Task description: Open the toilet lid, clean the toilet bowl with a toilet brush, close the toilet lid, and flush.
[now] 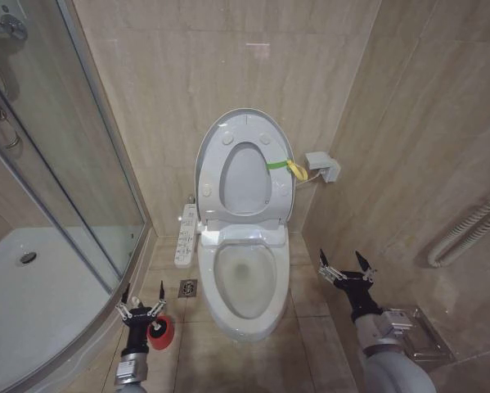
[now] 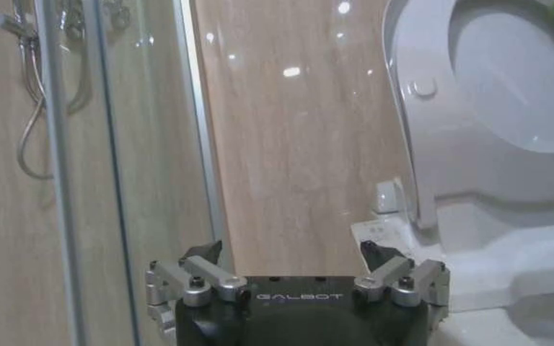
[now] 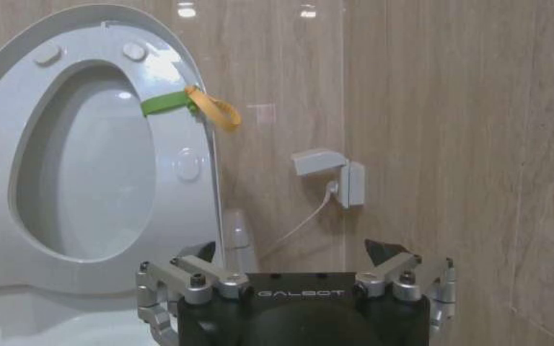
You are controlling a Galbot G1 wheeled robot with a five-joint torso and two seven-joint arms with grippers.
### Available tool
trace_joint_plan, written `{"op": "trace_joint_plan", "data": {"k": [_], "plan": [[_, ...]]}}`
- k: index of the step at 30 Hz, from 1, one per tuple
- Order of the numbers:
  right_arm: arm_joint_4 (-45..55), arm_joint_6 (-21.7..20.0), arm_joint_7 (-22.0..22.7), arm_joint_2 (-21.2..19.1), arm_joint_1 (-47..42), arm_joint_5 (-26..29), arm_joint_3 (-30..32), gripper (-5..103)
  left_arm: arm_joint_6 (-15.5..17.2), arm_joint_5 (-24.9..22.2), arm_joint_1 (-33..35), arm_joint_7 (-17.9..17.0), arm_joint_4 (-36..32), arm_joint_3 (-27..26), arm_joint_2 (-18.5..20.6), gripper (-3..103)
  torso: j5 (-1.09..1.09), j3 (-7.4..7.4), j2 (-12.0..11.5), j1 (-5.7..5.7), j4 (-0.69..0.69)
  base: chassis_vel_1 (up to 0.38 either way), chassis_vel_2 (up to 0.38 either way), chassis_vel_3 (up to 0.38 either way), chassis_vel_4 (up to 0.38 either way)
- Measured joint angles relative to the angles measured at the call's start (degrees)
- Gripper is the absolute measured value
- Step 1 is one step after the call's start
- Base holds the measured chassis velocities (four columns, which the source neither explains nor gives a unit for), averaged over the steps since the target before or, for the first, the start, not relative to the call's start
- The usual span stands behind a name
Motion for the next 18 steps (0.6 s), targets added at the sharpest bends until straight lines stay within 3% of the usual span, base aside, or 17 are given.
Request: {"op": "trace_joint_plan", "data": {"k": [11, 18], "plan": [[0.00, 0.00, 0.00, 0.00, 0.01, 0.00, 0.00, 100, 5.11, -0.09, 10.67, 0.08, -17.79, -6.05, -0.32, 96, 0.01, 0.00, 0.00, -0.01, 0.00, 0.000, 0.000, 0.000, 0.000], [0.00, 0.00, 0.00, 0.00, 0.00, 0.00, 0.00, 100, 6.34, -2.64, 18.43, 0.23, -28.06, -8.78, -0.41, 96, 0.01, 0.00, 0.00, -0.01, 0.00, 0.000, 0.000, 0.000, 0.000]]}}
